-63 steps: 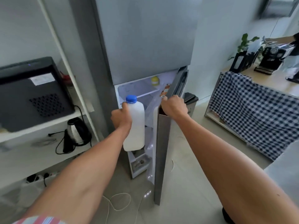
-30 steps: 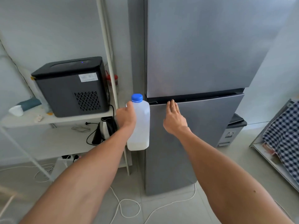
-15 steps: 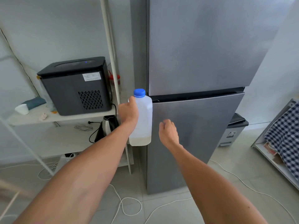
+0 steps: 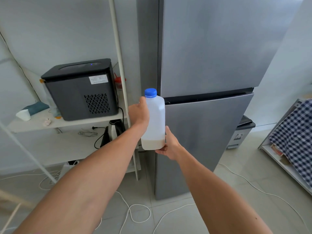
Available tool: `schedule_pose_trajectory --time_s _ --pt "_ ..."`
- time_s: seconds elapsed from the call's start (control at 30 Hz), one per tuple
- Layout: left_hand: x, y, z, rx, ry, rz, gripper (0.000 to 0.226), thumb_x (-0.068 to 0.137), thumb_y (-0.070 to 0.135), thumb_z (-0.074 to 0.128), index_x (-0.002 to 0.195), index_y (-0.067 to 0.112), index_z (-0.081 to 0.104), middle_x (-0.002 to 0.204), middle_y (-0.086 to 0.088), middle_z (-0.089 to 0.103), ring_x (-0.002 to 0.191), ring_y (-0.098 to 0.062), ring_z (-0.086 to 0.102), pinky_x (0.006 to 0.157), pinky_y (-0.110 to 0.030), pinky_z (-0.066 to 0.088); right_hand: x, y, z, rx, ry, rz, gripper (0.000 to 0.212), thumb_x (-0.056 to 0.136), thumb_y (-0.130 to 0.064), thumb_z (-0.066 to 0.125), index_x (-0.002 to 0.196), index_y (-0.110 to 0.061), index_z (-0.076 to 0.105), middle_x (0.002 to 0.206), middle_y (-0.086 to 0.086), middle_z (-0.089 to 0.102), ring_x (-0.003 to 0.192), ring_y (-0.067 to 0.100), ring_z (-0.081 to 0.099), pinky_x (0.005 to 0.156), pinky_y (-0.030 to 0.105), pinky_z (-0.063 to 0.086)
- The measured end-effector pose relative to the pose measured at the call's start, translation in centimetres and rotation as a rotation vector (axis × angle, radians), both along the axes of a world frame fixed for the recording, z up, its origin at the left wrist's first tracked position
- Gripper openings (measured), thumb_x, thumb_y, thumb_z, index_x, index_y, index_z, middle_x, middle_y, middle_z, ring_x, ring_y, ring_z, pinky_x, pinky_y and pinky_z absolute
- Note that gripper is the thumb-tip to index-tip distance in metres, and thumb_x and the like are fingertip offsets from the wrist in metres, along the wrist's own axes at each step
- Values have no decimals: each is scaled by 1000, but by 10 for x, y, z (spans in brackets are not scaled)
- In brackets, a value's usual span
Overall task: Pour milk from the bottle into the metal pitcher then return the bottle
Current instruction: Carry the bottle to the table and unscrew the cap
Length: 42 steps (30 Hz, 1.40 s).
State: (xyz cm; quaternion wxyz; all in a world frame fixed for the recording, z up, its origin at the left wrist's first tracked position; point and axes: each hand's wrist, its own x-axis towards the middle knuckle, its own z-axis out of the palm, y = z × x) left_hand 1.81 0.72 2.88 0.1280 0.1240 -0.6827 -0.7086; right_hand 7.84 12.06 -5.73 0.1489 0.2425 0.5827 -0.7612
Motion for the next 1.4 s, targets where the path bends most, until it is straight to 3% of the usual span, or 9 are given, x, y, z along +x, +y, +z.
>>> schedule_pose_trajectory --time_s 0.33,0.47,0.67,0.73,0.83,0.97,1.1,1.23,1.4 --pt "5 20 2 -29 -5 -236 37 77 45 50 62 16 33 64 -5 38 60 -21 32 57 -35 28 30 5 1 3 2 -217 58 102 -63 40 118 -14 66 109 12 73 101 31 72 84 42 61" --pt "18 41 1 0 -3 -367 37 76 44 51 62 13 37 62 -5 41 59 -22 35 58 -34 31 53 17 -2 -8 1 -357 59 99 -62 44 119 -12 69 114 13 74 110 33 70 91 45 61" --pt "60 85 0 3 4 -579 41 80 46 51 56 15 40 61 -3 48 59 -23 43 58 -34 35 112 43 -5 -24 13 -558 63 98 -66 45 122 -13 67 120 16 72 101 31 72 62 34 64" --pt "79 101 -1 0 17 -654 42 83 46 51 57 14 42 60 -4 48 59 -23 43 57 -34 35 136 53 -6 -1 23 -607 61 96 -69 46 119 -16 68 118 15 72 109 34 71 72 38 65" --pt "115 122 0 10 25 -752 43 82 48 52 59 13 42 60 -5 46 60 -23 41 57 -35 34 177 67 -6 51 34 -683 57 97 -71 42 113 -21 65 116 15 71 109 35 69 87 45 62" --pt "174 145 2 14 75 -904 41 79 50 50 60 15 40 60 -5 43 60 -20 40 59 -38 34 242 76 -5 72 35 -826 58 99 -71 40 109 -20 65 117 17 68 109 34 68 85 44 62" --pt "245 161 6 20 85 -1055 43 78 53 49 55 17 45 55 -3 49 60 -23 46 60 -40 39 317 75 -8 91 37 -982 69 96 -74 41 131 -19 63 122 14 68 106 33 68 73 39 63" --pt "329 167 7 28 80 -1182 47 78 54 50 53 15 51 55 -3 54 60 -24 51 62 -42 41 403 63 -10 77 40 -1155 69 99 -71 41 137 -17 57 123 15 66 101 32 69 71 40 61" --pt "448 161 7 42 28 -1401 45 73 54 52 50 16 49 53 -3 54 56 -23 50 62 -42 40 518 26 -11 83 25 -1387 65 94 -72 48 124 -17 61 116 11 67 100 31 68 77 43 63"
